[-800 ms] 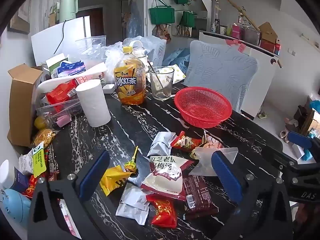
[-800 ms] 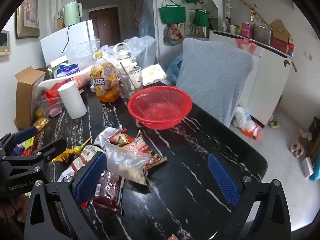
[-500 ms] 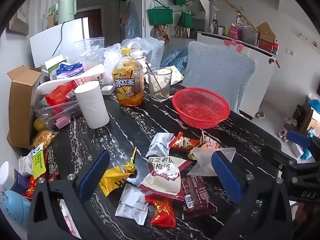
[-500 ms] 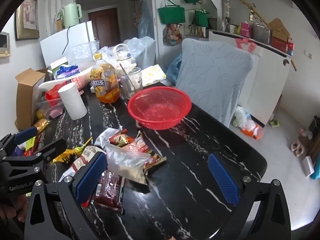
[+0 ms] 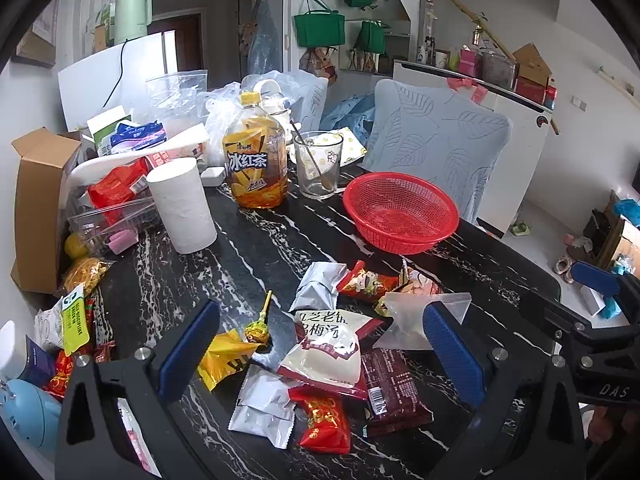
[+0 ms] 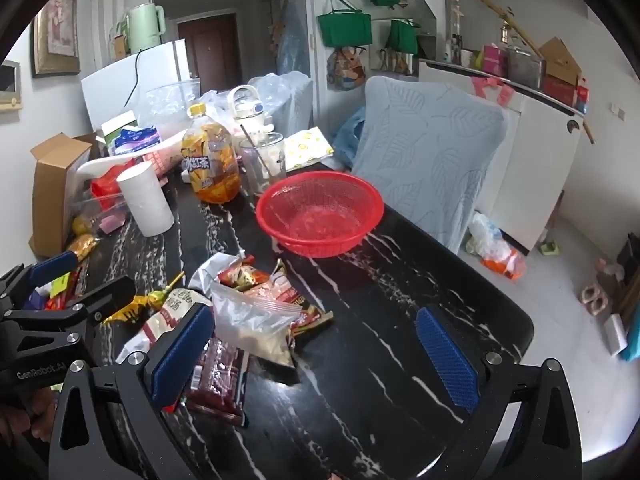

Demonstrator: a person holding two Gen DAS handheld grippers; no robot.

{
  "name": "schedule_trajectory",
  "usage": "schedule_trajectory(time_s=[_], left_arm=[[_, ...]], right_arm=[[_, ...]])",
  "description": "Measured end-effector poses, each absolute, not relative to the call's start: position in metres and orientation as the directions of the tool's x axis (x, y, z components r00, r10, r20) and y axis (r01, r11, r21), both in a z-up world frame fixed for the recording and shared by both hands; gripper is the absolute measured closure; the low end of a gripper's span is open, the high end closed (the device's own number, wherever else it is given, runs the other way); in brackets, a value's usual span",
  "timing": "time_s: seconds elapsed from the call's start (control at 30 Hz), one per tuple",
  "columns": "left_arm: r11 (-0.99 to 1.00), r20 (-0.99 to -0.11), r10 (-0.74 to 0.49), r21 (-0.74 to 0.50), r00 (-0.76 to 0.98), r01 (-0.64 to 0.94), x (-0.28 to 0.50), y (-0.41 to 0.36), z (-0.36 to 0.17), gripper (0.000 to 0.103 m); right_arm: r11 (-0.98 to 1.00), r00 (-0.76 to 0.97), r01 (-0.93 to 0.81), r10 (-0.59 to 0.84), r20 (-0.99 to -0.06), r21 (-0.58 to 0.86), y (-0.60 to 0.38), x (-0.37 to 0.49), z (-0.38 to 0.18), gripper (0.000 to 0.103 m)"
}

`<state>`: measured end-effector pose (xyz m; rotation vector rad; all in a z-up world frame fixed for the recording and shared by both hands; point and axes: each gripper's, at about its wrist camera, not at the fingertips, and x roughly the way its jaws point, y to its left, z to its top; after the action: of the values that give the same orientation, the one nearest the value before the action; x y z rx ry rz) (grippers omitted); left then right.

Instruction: Organize snacks

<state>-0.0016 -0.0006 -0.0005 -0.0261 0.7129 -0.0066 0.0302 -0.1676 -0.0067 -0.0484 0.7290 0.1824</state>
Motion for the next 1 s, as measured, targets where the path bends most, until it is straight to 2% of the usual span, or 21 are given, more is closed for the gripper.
schedule_trajectory(time_s=[1.0], left_arm=[[0.999,-0.652,-0.016,-0.037,0.758,-0.011,-0.0021,0.0042,0.0026,0.000]], right_arm=[[0.982,0.720,-0.188,0.161,-0.675,0.034,-0.1655,0.0333,-0.0132,0.000]])
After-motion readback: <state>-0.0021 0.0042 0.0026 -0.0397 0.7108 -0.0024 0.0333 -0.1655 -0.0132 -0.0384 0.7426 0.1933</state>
